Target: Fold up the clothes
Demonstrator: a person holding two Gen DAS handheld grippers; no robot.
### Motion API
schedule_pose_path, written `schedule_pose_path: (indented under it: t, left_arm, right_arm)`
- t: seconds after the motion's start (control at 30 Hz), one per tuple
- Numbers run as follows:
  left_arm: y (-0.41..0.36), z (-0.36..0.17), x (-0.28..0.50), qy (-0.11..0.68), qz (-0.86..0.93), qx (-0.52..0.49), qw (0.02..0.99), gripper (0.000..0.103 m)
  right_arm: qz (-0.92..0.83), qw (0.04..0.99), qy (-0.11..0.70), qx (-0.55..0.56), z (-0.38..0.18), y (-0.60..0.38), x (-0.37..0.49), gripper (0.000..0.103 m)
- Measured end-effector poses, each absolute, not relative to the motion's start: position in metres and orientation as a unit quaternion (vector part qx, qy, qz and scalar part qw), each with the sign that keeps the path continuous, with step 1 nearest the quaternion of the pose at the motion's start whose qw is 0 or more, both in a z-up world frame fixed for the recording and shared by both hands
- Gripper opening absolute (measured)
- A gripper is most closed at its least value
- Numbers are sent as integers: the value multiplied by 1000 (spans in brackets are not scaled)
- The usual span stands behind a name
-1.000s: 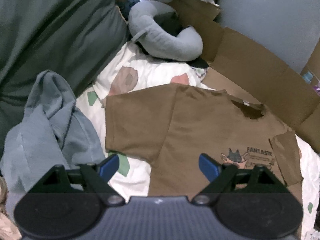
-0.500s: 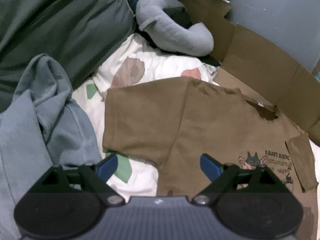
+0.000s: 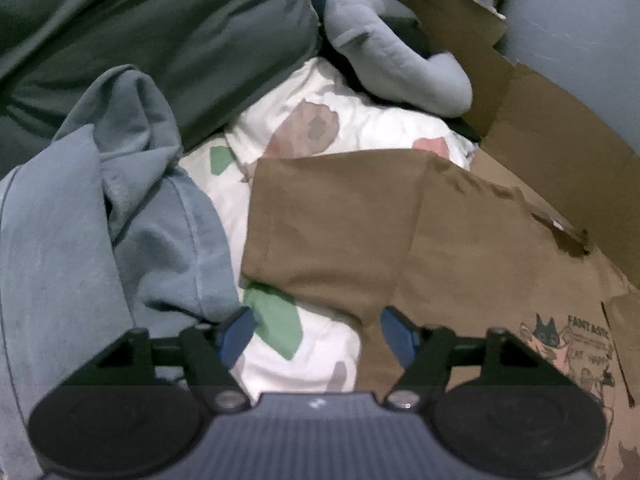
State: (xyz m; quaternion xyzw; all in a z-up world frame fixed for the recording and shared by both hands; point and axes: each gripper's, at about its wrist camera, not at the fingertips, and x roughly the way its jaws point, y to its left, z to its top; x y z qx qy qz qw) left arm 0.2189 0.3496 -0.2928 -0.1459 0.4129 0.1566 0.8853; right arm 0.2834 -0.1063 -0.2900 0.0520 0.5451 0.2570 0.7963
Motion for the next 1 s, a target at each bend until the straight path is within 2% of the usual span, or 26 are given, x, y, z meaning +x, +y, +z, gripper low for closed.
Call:
schedule_pose_path:
  t: [0.07,0.4,0.5,0.83,0.93,1.0]
  left_arm:
    - [355,-296,219,400,158,-164,888,64]
    - [368,-322,239,374,164,-221,886,65]
    - [379,-337,245,385,175,-259,868,69]
    - [390,-365,261,369,191,-311,855,95]
    - [395,-366,264,352,202,-331,852,96]
    - [400,-363,262,333,199,-350,853,92]
  right_arm:
    - [256,794,549,49,-293,-107,281,85]
    - [248,782,569,54,-303,-114,278,85]
    - [249,779,574,44,-304,-113,277,85]
    - [249,773,582,31,-311,-110,275,85]
    - [249,773,583,26,-312,-109,274,85]
    - [250,774,581,24,-311,-108,273,85]
